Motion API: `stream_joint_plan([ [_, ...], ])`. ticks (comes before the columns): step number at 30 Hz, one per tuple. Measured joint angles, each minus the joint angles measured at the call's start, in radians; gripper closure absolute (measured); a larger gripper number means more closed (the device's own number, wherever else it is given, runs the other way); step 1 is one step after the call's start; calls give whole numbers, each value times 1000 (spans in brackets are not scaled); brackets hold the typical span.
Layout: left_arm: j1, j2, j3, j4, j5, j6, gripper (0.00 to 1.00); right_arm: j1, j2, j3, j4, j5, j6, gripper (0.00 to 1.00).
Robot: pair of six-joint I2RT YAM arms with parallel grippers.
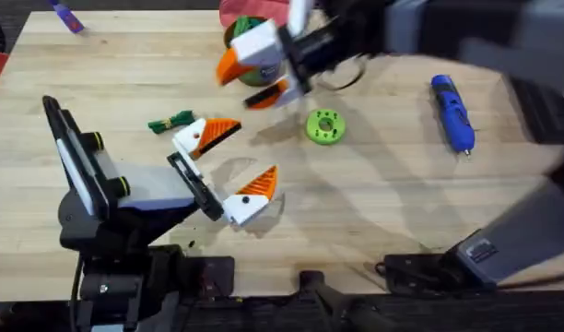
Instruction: Pick up the gripper from the table and insert it into the empty holder that is missing its gripper. Then pick up a screw, insert it into the mounting hole, and use the screwdriver to tighten it. Finally, clean up the table by picking up the vegetable and placing it into the bucket.
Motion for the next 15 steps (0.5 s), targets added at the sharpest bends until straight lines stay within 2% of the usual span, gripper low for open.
stream_joint_plan([
  [7,0,0,0,0,4,0,15,-117,-225,5,-316,363,-149,46],
  [11,0,0,0,-1,7,-1,13,-121,-318,11,-507,628,-225,45],
  [15,0,0,0,-1,7,0,13,-105,-337,51,-707,894,-258,45],
])
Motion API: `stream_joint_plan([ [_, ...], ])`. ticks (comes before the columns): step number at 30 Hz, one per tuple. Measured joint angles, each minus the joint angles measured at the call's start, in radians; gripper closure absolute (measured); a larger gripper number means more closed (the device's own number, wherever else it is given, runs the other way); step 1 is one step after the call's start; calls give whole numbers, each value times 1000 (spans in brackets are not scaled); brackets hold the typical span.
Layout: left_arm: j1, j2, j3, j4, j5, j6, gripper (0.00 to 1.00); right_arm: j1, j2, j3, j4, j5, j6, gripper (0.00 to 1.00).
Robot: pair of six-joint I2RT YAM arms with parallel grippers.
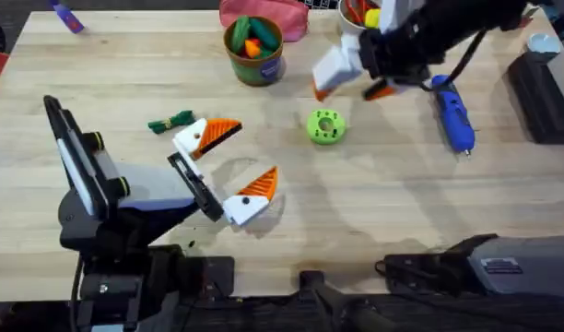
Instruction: Pick up the gripper from the table and insert it into the empty holder that is missing its gripper. Then pick up a screw, insert it into the mounting hole, and use the screwdriver to tighten it. Finally, clean up the table by picking up the vegetable and placing it into the bucket.
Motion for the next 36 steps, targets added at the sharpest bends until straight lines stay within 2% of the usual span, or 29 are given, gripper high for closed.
stream_joint_plan([
  [4,0,0,0,0,0,0,14,44,20,26,-75,192,1,47],
  [9,0,0,0,0,0,0,13,114,79,33,-82,301,33,59],
  [17,0,0,0,0,0,0,13,122,178,33,-30,343,84,125],
  [21,0,0,0,0,0,0,13,123,177,3,23,348,99,159],
  [29,0,0,0,0,0,0,13,123,178,-129,122,316,132,231],
  [31,0,0,0,0,0,0,13,123,178,-141,137,311,133,276],
  [36,0,0,0,0,0,0,13,123,183,-142,162,306,135,313],
])
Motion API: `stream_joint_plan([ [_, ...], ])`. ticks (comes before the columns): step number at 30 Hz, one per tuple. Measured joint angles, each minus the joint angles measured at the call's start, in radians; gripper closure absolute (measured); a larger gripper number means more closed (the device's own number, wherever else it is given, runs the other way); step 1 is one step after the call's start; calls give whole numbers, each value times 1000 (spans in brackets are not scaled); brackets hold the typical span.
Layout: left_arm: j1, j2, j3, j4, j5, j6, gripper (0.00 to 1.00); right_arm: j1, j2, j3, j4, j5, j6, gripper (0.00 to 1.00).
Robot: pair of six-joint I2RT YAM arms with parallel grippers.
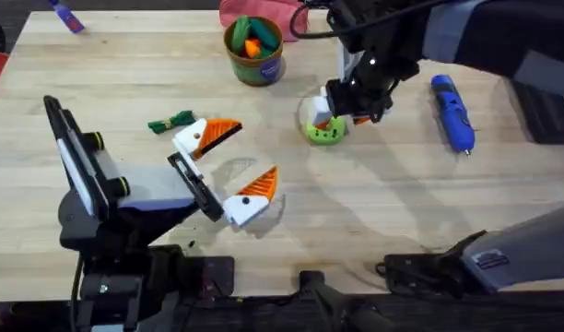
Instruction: Pick up the gripper from the table and insert it into the empty holder that is missing its gripper. Then pick up a screw, insert it into the mounting hole, and use the screwdriver to tighten it. Finally, clean up the table by picking up the vegetable and placing it into the bucket.
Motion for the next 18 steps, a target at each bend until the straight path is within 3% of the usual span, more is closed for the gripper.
stream_joint_plan([
  [8,0,0,0,0,0,0,13,6,70,-1,24,0,0,392],
  [13,0,0,0,0,0,0,14,6,72,-1,28,-1,0,499],
  [18,0,0,0,0,0,0,14,9,72,-1,28,4,0,536],
])
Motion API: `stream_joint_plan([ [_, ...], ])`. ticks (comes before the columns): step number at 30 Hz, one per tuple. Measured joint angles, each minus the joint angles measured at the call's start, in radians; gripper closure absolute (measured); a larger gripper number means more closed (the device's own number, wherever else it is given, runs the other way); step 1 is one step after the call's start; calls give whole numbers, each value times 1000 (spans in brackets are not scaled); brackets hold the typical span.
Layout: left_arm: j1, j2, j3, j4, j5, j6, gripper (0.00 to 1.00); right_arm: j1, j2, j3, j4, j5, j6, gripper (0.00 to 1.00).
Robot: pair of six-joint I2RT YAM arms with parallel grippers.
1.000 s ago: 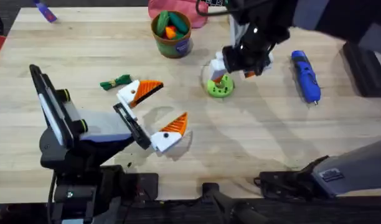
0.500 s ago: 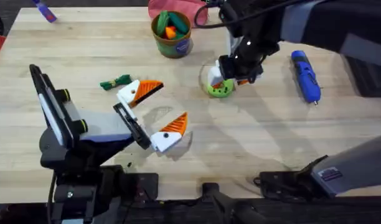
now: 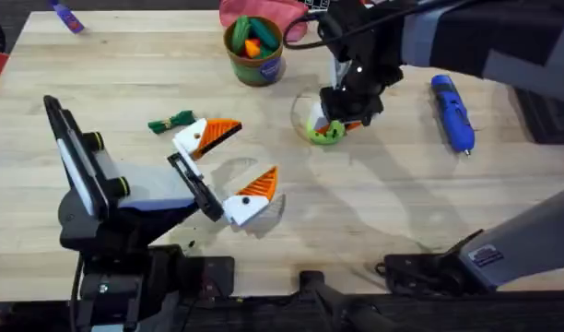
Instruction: Pick up the gripper from the table and insert it into the empty holder that is missing its gripper. Then pick up a screw, insert it into the mounting hole, and use the screwdriver to tighten it. Finally, clean up the table by picking up the vegetable and placing it into the bucket.
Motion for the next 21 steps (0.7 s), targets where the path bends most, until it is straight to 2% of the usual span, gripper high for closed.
stream_joint_plan([
  [17,0,0,0,0,0,0,13,7,26,0,8,18,0,663],
  [21,0,0,0,0,0,0,13,7,26,0,7,19,0,758],
])
